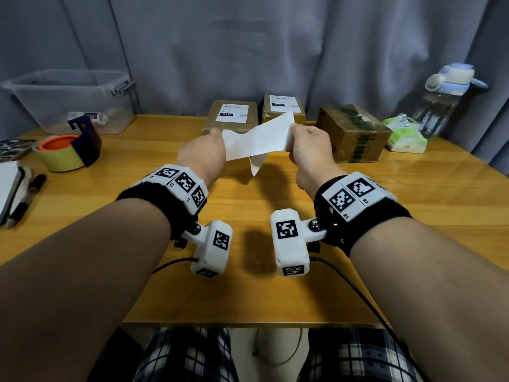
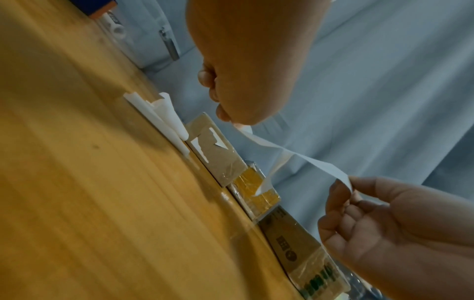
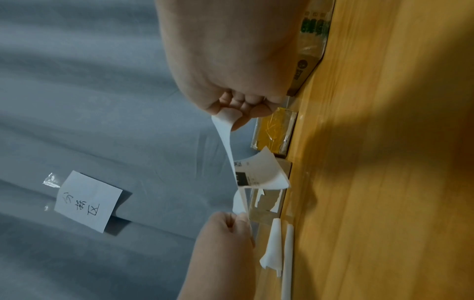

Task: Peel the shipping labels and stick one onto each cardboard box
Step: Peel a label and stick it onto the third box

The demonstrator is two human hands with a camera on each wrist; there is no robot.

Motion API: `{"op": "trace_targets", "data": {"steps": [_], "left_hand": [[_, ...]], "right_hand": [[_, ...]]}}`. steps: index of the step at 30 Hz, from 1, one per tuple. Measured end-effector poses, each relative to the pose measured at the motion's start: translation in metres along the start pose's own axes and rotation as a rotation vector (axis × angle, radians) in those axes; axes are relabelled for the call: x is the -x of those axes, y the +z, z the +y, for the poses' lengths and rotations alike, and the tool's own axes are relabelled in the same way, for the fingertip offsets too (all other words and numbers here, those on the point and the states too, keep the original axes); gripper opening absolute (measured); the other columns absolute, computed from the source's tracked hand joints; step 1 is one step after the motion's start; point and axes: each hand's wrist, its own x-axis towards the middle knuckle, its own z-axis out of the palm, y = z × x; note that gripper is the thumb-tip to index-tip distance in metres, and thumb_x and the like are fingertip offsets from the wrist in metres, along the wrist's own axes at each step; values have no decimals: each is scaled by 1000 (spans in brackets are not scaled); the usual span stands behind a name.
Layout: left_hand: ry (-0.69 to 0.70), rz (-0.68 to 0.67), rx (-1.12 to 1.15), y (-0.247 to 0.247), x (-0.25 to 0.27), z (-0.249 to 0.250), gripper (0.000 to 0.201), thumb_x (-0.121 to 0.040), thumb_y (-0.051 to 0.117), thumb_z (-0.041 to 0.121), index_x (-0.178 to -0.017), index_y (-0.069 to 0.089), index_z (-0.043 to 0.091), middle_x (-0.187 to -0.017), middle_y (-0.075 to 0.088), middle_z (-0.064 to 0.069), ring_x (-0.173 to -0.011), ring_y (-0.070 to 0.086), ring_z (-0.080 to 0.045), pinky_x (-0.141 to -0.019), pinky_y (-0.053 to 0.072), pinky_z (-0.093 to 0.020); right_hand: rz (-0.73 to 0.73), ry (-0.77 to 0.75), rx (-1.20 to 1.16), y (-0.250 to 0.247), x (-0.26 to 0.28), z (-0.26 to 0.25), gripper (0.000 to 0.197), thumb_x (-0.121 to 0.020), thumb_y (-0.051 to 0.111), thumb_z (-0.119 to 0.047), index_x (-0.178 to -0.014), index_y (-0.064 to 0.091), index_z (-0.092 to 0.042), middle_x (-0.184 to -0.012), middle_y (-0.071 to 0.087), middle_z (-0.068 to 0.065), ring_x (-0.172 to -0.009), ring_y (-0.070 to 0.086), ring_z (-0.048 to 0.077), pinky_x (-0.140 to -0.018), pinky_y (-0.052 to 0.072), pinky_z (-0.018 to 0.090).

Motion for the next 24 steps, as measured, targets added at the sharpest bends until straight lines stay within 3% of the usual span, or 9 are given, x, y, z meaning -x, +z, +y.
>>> {"op": "trace_targets", "data": {"steps": [2,6,9,12,19,22,24], "left_hand": [[-30,-13,-8,2,0,-4,24,-95,39,7,-118,42,1,-101,64,-18,-91,61,-36,-67,41,-40],[-74,-45,-8,1,1,-6,36,-93,51,15,-123,40,1,-106,63,-19,-98,61,-37,-73,43,-41],[-106,-60,-25,1,-2,-8,38,-92,52,17,-123,39,0,-109,62,-20,-102,59,-38,-75,43,-42],[-126,-54,-61,4,-4,-11,27,-95,45,12,-119,41,0,-108,62,-19,-99,59,-37,-71,41,-40],[-198,-58,0,5,-5,-21,25,-94,47,15,-113,44,-1,-108,60,-22,-100,58,-39,-77,45,-43],[-226,-23,40,6,-9,-28,19,-94,42,10,-110,45,0,-105,61,-21,-97,59,-38,-73,44,-41],[-232,-29,50,6,-13,-32,17,-94,42,9,-108,46,0,-104,61,-21,-97,59,-38,-72,43,-40]], "right_hand": [[-4,1,-14,0,0,1,19,-94,42,-14,-81,53,-5,-81,44,8,-71,38,18,-62,33,27],[20,9,-35,0,-1,1,30,-93,42,-12,-63,36,-14,-63,34,0,-56,31,13,-53,28,24],[43,15,-48,1,-3,1,19,-94,41,-14,-76,45,-11,-70,41,2,-60,36,12,-55,31,23],[63,31,-75,0,-6,1,15,-97,40,-18,-89,51,-12,-79,49,1,-67,44,11,-58,37,20],[83,39,-74,-6,-7,3,18,-96,37,-17,-92,51,-7,-78,45,3,-63,38,11,-59,34,23],[106,34,-79,-8,-8,2,33,-96,37,-17,-112,54,7,-73,42,1,-61,36,11,-58,33,25],[110,42,-91,-8,-8,-1,33,-97,35,-18,-111,53,6,-69,39,1,-58,34,13,-55,31,26]]}}
